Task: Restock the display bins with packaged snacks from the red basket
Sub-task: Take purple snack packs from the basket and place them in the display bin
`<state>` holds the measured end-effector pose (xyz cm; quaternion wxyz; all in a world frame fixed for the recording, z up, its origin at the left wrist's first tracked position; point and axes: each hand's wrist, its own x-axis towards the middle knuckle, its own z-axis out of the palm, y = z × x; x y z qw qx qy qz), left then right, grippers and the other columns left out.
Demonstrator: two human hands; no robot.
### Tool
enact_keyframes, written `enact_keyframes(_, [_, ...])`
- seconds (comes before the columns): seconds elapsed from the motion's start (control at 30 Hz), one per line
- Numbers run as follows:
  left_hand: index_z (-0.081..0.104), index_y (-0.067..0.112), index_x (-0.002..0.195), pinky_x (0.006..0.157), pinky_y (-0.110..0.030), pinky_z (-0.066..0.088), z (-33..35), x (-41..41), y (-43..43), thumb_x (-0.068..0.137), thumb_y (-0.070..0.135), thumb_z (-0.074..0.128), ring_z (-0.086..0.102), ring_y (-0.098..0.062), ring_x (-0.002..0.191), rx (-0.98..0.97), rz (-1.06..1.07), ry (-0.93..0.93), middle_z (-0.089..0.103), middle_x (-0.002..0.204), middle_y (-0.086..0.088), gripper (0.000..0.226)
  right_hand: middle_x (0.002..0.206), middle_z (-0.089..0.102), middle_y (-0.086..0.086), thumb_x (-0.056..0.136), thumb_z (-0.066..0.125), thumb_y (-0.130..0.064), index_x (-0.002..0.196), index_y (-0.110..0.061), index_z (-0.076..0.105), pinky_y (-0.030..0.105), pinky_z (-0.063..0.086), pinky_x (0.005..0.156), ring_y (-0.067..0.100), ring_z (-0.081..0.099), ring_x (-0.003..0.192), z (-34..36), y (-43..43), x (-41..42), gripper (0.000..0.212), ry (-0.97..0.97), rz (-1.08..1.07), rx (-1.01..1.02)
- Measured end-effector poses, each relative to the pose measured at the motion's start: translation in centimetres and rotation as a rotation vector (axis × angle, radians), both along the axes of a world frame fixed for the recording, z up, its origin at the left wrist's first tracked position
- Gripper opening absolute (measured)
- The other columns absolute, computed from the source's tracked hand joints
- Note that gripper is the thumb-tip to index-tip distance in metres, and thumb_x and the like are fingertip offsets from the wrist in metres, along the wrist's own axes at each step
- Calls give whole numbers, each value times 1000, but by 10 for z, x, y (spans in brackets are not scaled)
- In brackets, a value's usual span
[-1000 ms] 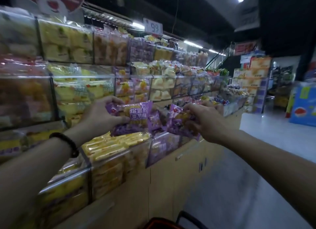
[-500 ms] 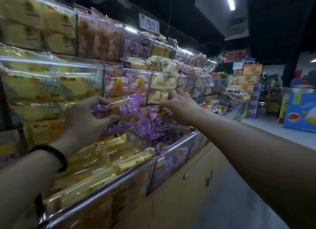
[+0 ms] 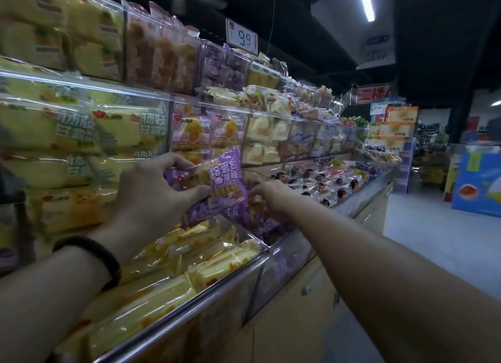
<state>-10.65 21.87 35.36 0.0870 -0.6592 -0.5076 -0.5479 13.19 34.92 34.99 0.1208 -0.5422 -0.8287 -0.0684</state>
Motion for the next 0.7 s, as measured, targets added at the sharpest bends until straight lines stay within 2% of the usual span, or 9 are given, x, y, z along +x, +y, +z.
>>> enact_keyframes(0.07, [70, 34, 96, 52, -20, 38, 2, 0, -1, 65, 48, 95, 61, -1, 66, -8, 17, -20, 65, 77, 18, 43, 139, 63, 7, 93, 70, -12, 144, -25, 58, 41, 54, 100, 29, 63, 120, 13, -5, 6, 54, 87, 2, 52])
enact_keyframes(0.13, [70, 33, 97, 51, -19, 36, 3, 2, -4, 65, 48, 95, 57, 0, 64, -24, 26, -31, 62, 76, 19, 43, 128, 69, 6, 93, 58, -11, 134, -25, 62, 45, 60, 92, 25, 67, 107, 34, -14, 8, 43, 312, 37, 175])
enact_keyframes(0.23, [71, 33, 98, 52, -19, 36, 5, 3, -10, 67, 44, 95, 56, 0, 64, -48, 7, -26, 62, 77, 18, 41, 114, 69, -3, 95, 63, -28, 126, -29, 64, 42, 60, 88, 13, 67, 98, 67, -48, 3, 31, 542, 296, 285])
enact_keyframes(0.27, [71, 33, 99, 53, -19, 38, 5, 3, -12, 68, 44, 95, 59, -1, 66, -53, -5, -24, 65, 80, 17, 40, 119, 67, -5, 93, 68, -38, 131, -31, 61, 39, 59, 91, 10, 65, 103, 75, -61, 2, 39, 502, 393, 268])
enact_keyframes(0.33, [73, 34, 102, 56, -21, 45, 5, 3, -16, 69, 43, 95, 67, -4, 70, -50, -37, -21, 71, 84, 14, 41, 132, 61, -7, 88, 73, -51, 140, -35, 55, 37, 53, 99, 10, 59, 117, 87, -83, -5, 57, 218, 469, 276])
enact_keyframes(0.43, [73, 36, 107, 58, -17, 50, 7, 5, -23, 67, 43, 96, 70, 2, 71, -35, -80, -8, 75, 88, 16, 46, 128, 63, -11, 86, 76, -49, 134, -33, 61, 43, 55, 95, 12, 59, 115, 87, -96, -16, 52, -93, 468, 400])
enact_keyframes(0.5, [71, 34, 117, 61, -15, 56, 8, 4, -26, 66, 40, 97, 72, 4, 77, -32, -136, -23, 74, 101, 16, 57, 120, 65, -9, 87, 78, -40, 126, -29, 67, 42, 56, 90, 13, 59, 107, 85, -102, -18, 42, -75, 500, 470])
enact_keyframes(0.6, [61, 32, 130, 74, -33, 65, 9, -1, -24, 67, 50, 93, 72, -5, 98, -28, -180, -84, 69, 120, 12, 73, 119, 59, -6, 89, 75, -43, 123, -32, 68, 38, 48, 97, 16, 53, 111, 83, -103, -10, 36, -97, 406, 581])
enact_keyframes(0.7, [58, 27, 130, 74, -32, 62, 9, 2, -24, 77, 53, 85, 68, -9, 103, -28, -164, -97, 60, 124, 7, 65, 116, 55, -3, 89, 79, -34, 123, -28, 68, 42, 54, 92, 19, 55, 103, 87, -97, 6, 36, 51, 245, 462])
